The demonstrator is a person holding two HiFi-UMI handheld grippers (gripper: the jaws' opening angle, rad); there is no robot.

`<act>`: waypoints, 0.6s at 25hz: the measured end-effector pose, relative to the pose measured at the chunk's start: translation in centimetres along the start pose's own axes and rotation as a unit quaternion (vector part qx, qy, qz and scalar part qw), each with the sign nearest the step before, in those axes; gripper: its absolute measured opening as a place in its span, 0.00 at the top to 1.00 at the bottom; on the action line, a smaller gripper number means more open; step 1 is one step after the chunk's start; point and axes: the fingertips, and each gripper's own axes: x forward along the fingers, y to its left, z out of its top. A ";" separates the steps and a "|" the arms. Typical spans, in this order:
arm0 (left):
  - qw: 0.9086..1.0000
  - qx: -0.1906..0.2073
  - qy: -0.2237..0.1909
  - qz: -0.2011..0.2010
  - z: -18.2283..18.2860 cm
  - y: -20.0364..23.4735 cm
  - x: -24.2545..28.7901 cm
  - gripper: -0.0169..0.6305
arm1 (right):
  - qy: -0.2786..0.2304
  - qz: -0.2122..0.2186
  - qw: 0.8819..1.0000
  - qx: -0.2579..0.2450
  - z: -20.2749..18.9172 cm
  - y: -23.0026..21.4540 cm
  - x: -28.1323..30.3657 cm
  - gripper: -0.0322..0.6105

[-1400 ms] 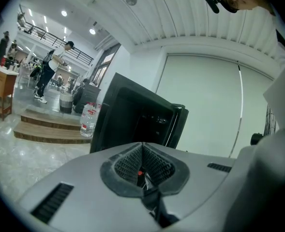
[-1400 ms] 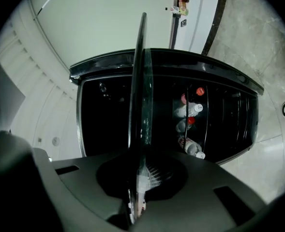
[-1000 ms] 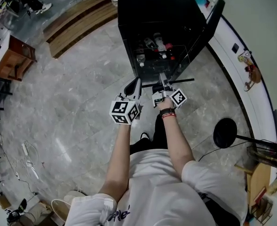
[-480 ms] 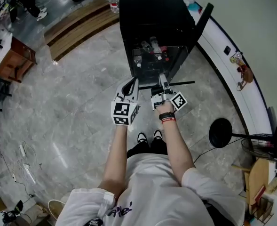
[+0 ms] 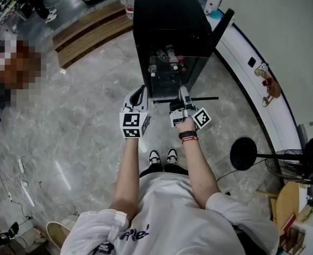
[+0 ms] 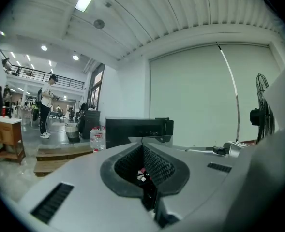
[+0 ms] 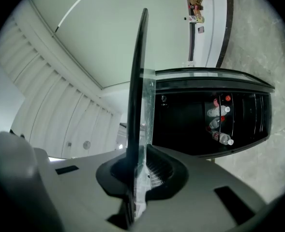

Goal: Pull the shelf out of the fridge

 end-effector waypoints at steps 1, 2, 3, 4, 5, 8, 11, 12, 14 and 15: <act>1.000 -0.002 0.000 0.001 -0.1 0.0 -0.1 0.95 | 0.001 0.001 1.000 -0.002 0.1 0.1 -0.2 0.89; 1.000 -0.004 0.000 0.002 -0.3 -0.1 -0.3 0.95 | 0.003 0.002 1.000 -0.005 0.2 0.2 -0.4 0.89; 1.000 -0.005 0.001 0.004 -0.6 -0.2 -0.4 0.95 | 0.004 0.002 1.000 -0.007 0.4 0.4 -0.6 0.89; 1.000 -0.006 0.003 0.004 -0.8 -0.3 -0.4 0.95 | 0.005 0.003 1.000 -0.009 0.5 0.5 -0.7 0.89; 1.000 -0.006 0.004 0.004 -1.1 -0.3 -0.5 0.95 | 0.005 0.005 1.000 -0.012 0.7 0.7 -0.7 0.89; 1.000 -0.004 0.006 0.002 -1.6 -0.4 -0.6 0.95 | 0.004 0.012 1.000 -0.023 1.0 1.3 -0.8 0.89; 1.000 -0.005 0.006 0.003 -1.6 -0.2 -0.5 0.95 | 0.004 0.023 0.999 -0.031 1.3 2.1 -0.6 0.89; 1.000 -0.006 0.006 0.003 -1.5 -0.2 -0.5 0.95 | 0.004 0.026 0.999 -0.033 1.4 2.3 -0.6 0.89; 1.000 -0.008 0.004 0.003 -1.4 -0.2 -0.3 0.95 | 0.005 0.031 0.999 -0.038 1.5 2.7 -0.5 0.89; 1.000 -0.008 0.004 0.002 -1.4 -0.2 -0.2 0.95 | 0.006 0.033 0.999 -0.041 1.5 2.9 -0.4 0.89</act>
